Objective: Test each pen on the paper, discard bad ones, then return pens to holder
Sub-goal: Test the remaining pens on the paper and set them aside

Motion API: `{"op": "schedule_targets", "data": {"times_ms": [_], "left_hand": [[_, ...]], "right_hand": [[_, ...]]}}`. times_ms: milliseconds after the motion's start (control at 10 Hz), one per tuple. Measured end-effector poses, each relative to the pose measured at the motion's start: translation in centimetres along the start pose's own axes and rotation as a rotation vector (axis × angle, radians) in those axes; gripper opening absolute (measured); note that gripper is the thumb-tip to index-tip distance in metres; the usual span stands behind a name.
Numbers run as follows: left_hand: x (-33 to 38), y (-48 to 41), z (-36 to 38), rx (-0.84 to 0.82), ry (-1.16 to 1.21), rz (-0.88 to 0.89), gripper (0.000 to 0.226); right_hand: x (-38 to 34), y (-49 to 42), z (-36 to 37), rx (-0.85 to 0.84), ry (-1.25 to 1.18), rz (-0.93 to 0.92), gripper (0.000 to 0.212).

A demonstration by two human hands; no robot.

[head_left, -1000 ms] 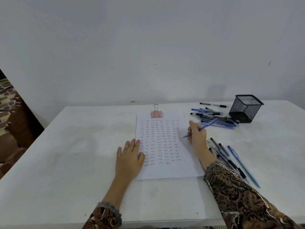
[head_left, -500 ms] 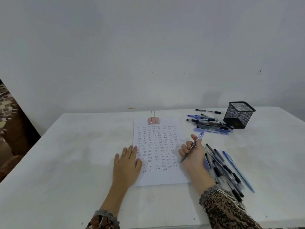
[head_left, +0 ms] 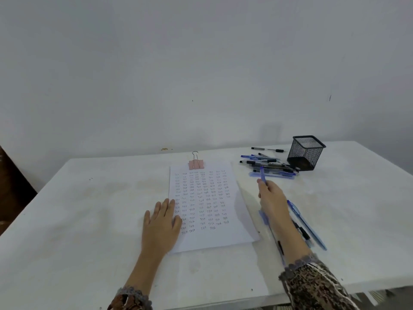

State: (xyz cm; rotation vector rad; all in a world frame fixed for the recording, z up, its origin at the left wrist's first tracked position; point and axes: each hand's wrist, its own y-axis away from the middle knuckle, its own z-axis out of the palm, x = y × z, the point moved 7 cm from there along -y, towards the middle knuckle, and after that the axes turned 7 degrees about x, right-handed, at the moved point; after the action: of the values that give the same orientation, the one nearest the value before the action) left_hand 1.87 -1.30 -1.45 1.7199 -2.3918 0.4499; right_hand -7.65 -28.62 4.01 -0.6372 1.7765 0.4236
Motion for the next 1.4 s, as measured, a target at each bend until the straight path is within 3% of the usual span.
{"op": "schedule_targets", "data": {"times_ms": [100,300,700,900,1000,1100,1300,1400], "left_hand": [[0.0,0.0,0.0,-0.004,0.008,-0.001,0.053],[0.0,0.1,0.0,0.009,0.043,-0.001,0.053],[0.1,0.1,-0.1,0.01,0.012,-0.002,0.053],[0.1,0.1,-0.1,0.014,0.013,-0.006,0.053],[0.0,0.0,0.1,0.016,0.012,-0.011,0.054],[-0.2,0.0,0.3,0.022,0.023,-0.02,0.069],[-0.4,-0.1,0.6,0.066,0.022,-0.012,0.093],[-0.4,-0.1,0.5,0.074,0.013,-0.018,0.095]], "right_hand": [[-0.2,-0.9,-2.9,0.078,0.422,-0.187,0.017],[3.2,-1.3,-5.7,0.023,0.713,-0.112,0.027],[2.8,-2.2,-6.9,-0.05,0.909,-0.035,0.029],[-0.3,-8.1,-3.7,-0.039,0.881,-0.2,0.031],[0.6,-10.5,-1.1,-0.168,1.012,-0.346,0.043],[2.4,-11.7,0.5,-0.35,1.125,-0.368,0.05],[1.9,-12.0,1.4,-0.285,1.203,-0.544,0.033],[2.0,-11.8,2.0,-0.262,1.199,-0.584,0.023]]}}
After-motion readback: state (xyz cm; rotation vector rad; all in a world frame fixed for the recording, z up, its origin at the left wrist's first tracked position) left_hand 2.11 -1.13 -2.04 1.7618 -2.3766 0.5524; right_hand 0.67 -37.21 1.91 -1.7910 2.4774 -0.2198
